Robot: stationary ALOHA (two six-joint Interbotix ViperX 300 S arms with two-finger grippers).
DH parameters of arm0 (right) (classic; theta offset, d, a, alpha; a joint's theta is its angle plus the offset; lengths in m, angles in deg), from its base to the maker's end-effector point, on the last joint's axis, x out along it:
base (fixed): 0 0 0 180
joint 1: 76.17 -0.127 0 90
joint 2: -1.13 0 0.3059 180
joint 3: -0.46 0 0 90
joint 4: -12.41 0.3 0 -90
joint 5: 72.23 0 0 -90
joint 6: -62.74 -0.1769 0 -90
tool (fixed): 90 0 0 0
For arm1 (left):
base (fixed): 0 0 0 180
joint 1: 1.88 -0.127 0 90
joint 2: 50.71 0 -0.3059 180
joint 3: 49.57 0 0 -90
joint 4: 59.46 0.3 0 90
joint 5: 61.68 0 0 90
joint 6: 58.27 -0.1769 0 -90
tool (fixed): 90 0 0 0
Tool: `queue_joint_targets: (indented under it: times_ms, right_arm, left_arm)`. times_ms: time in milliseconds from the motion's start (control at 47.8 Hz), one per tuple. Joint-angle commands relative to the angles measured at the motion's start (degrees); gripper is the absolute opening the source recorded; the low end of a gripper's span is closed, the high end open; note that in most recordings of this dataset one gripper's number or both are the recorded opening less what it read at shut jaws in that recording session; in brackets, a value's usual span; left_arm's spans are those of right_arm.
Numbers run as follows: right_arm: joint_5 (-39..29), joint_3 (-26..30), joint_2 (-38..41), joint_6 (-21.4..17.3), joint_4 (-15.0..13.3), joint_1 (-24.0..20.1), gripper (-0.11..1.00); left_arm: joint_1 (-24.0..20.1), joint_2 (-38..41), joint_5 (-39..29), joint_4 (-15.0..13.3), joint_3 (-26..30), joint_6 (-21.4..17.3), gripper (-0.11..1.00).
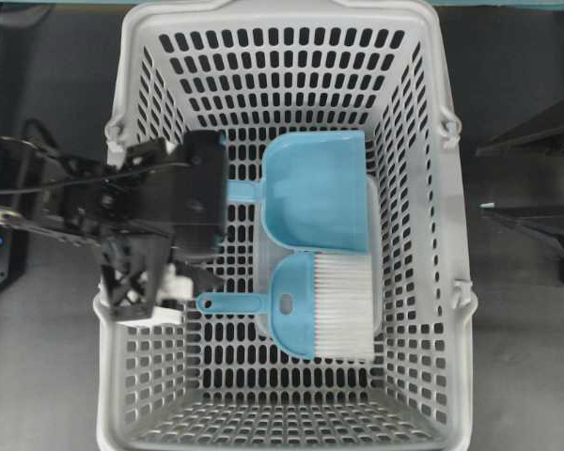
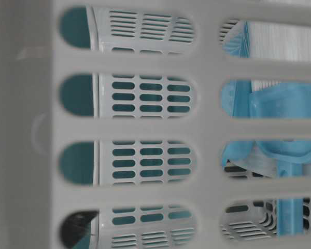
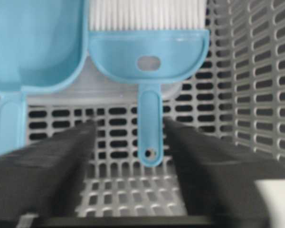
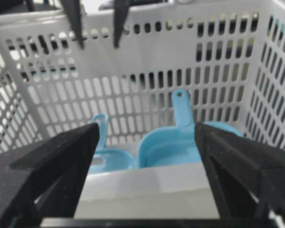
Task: Pick up the hand brush from the shopping basket with the left arm.
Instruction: 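Lower the open left gripper around the brush's blue back near the bristles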
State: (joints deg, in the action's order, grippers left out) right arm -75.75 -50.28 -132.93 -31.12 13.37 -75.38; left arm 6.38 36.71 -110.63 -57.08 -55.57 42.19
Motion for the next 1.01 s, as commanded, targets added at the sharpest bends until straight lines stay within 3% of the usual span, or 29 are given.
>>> queue_joint_targets:
  times_ms: [0,63,126,586,984]
  right_arm:
    - [0.35,1.14,0.18,-0.18,0.18,0.0,0.77]
    - [0.44,1.05,0.18,-0.09,0.18,0.0,0.77]
    - [0.62,1.05,0.18,-0.09,0.18,0.0,0.77]
    - [3.34,0.88,0.09,-0.09,0.18,0.35,0.77]
    - [3.34,0.35,0.09,-0.18,0.18,0.44,0.77]
  left_arm:
    - [0.35,1.41,0.0,0.18,1.85,0.88,0.73]
    - [0.7,2.55,-0.09,0.18,2.02,0.97,0.86]
    - [1.49,3.87,0.0,0.18,2.11,1.05,0.91]
    - [3.78,13.01,0.09,0.18,0.18,2.99,0.91]
    - [4.66,18.72,4.75,0.18,-3.78,2.99,0.91]
